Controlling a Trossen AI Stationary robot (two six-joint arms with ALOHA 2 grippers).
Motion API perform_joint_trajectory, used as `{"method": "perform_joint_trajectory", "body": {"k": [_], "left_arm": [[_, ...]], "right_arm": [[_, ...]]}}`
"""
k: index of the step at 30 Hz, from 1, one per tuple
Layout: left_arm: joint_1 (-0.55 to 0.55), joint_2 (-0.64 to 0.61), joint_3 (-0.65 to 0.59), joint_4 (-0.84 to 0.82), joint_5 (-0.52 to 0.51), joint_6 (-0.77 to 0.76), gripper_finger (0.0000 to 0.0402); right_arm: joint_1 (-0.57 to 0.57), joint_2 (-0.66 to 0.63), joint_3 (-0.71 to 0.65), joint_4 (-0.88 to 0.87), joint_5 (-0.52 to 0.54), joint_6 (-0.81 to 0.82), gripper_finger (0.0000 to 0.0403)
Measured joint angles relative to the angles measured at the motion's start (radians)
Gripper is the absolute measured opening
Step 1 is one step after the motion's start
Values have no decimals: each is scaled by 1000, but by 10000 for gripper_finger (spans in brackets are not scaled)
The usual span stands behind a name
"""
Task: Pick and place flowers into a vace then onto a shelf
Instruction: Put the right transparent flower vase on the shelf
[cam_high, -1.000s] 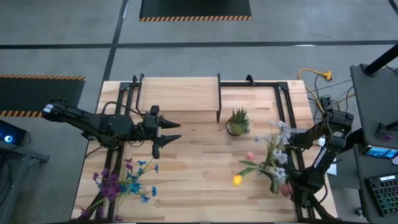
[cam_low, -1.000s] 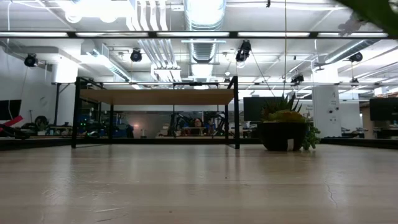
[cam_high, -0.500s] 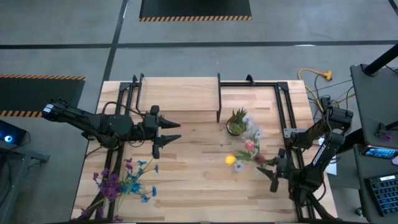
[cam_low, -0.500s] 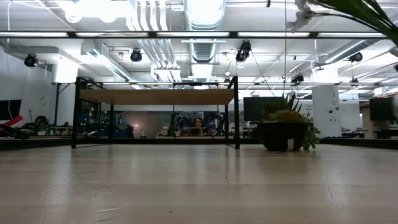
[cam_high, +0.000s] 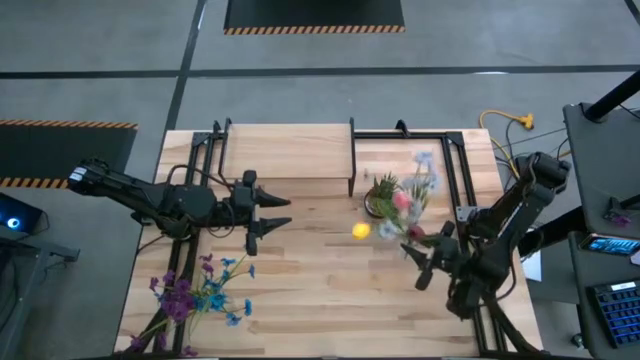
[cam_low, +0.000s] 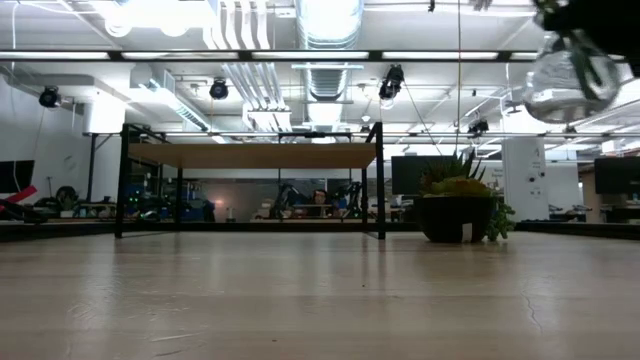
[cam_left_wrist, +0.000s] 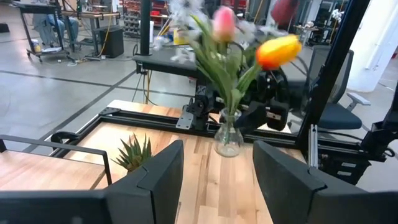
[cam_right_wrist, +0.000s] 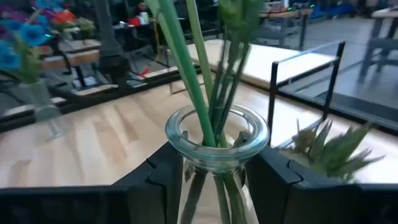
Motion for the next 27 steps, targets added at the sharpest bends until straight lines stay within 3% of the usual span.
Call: {"method": "perform_joint_trajectory", "body": {"k": [5,10,14,20,27], "left_arm": [[0,0,-13,0,0,2,177],[0,0,-14,1,0,3,177],[0,-1,-11,1,-1,3,177],[0,-2,-10,-20,-1,3,177],[0,-9,-9,-45,-1,3,177]], "right_arm": [[-82,-53,34,270,-23,-394,128],[-192,-75,40,676,-163,-867,128],[-308,-80,40,915,-289,-1134,128],[-515,-42,39,1190,-525,-1420,128],[-759,-11,43,1360,-693,-1550,128]]}}
